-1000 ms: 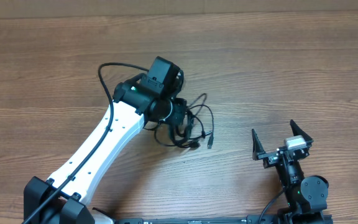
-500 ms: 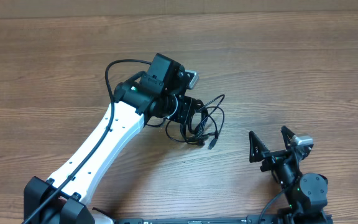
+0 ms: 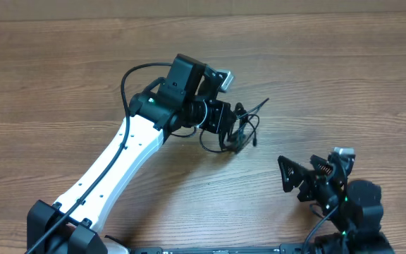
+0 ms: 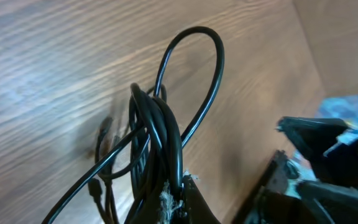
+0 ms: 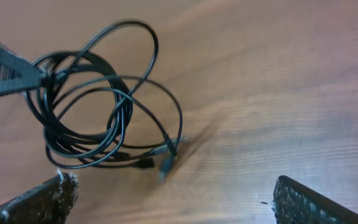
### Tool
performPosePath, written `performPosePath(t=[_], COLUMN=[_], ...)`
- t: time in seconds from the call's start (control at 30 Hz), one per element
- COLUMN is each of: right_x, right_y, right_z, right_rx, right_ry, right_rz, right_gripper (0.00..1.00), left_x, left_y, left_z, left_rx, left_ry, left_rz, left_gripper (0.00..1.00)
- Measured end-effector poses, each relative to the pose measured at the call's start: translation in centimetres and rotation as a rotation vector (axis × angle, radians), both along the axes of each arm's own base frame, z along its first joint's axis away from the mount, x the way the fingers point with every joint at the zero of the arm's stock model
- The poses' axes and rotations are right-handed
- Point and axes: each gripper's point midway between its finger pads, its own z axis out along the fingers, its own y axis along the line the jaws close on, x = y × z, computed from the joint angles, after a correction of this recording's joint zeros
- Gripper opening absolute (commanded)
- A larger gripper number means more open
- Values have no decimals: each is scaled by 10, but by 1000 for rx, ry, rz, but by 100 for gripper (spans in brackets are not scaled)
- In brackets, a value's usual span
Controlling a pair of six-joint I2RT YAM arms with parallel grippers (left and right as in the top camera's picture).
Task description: Untangle cables
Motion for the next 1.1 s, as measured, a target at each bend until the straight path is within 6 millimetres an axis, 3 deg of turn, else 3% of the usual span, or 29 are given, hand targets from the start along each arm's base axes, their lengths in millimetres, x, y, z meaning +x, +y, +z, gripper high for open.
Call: performPosePath(t=[0.27,0.37,0.53,0.7,0.83,1.1], right_x=[8,23,40,47,47,45], right_y=[4,8,30,44,47,52], right_z=[4,17,39,58,53,30], right_rx=[-12,0,91,235,387,643], right_ry=[293,305,241,229,350,635], right_rz=[5,7,98,117,38,-153], right_gripper=[100,100,99,83,75,71], left_x=[-10,-15,-27,-38,-46,-47], left_y=[-7,-12,-24,-47,-54,-55], left_z=[6,7,10,21,24,25], left_rx=[-54,-69,-82,-136,-152,-160], left_ry=[51,61,61,17,19,37], left_rz=[-27,-50,-96,-171,-200,-193], left_gripper=[4,4,4,4,4,4])
